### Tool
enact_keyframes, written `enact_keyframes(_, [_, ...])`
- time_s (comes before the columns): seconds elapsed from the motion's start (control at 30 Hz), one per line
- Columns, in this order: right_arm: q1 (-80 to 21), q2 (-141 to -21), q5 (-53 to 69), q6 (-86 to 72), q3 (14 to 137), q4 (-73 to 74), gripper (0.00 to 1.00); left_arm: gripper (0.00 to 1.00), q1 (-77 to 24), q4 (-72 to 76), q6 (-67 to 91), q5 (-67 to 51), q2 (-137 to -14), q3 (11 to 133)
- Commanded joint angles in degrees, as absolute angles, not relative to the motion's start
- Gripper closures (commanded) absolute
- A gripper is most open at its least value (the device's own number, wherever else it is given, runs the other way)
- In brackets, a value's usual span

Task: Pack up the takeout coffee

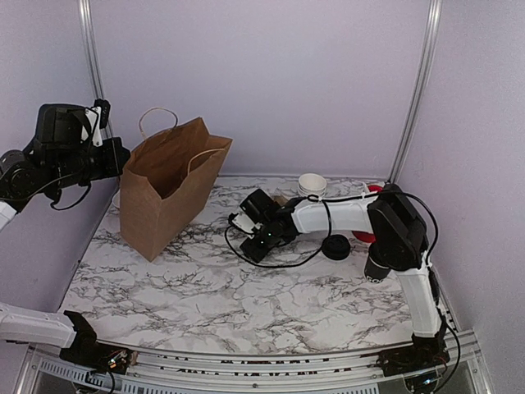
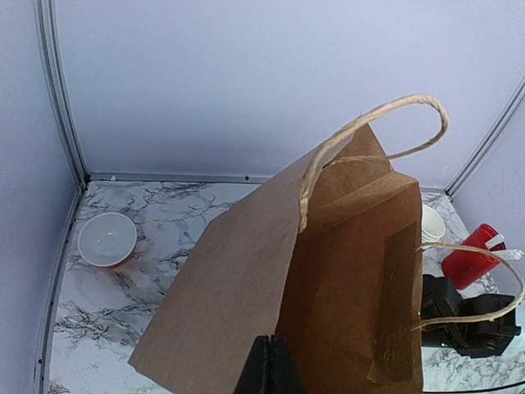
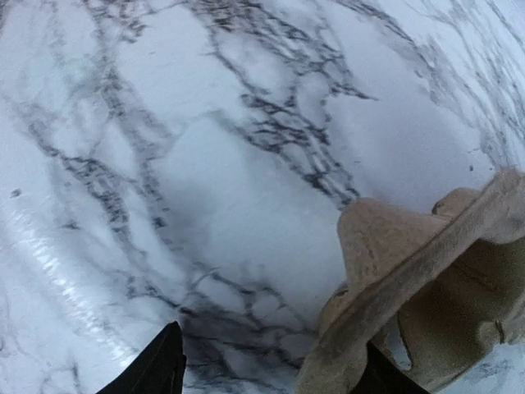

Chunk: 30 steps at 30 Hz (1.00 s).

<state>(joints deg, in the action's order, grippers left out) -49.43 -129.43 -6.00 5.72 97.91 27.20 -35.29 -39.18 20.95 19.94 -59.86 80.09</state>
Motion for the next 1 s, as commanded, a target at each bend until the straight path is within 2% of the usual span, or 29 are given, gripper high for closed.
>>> enact_keyframes(0.0, [-52.76, -124.8, -3.27, 1.65, 94.8, 28.7, 0.4, 1.0, -35.01, -36.38, 19.56, 20.19, -60.06, 80.62])
enact_keyframes(0.33, [-60.72, -117.55, -0.9, -8.31, 89.83, 29.0, 0.39, 1.0, -34.96, -35.64, 19.07, 20.82, -60.37, 79.47])
enact_keyframes(0.47, [-60.93, -114.98, -0.71, -9.96, 90.52, 29.18, 0.32, 1.0, -34.89, -35.41, 18.94, 20.83, -60.42, 79.15])
enact_keyframes(0.6, [-59.76, -114.21, -7.89, -7.58, 93.23, 30.79, 0.23, 1.0, -34.72, -35.2, 18.85, 21.0, -60.46, 78.8])
enact_keyframes(0.97, [-51.87, -120.93, -6.25, 5.18, 97.47, 29.84, 0.25, 1.0, -34.46, -35.29, 18.5, 20.73, -58.71, 77.48])
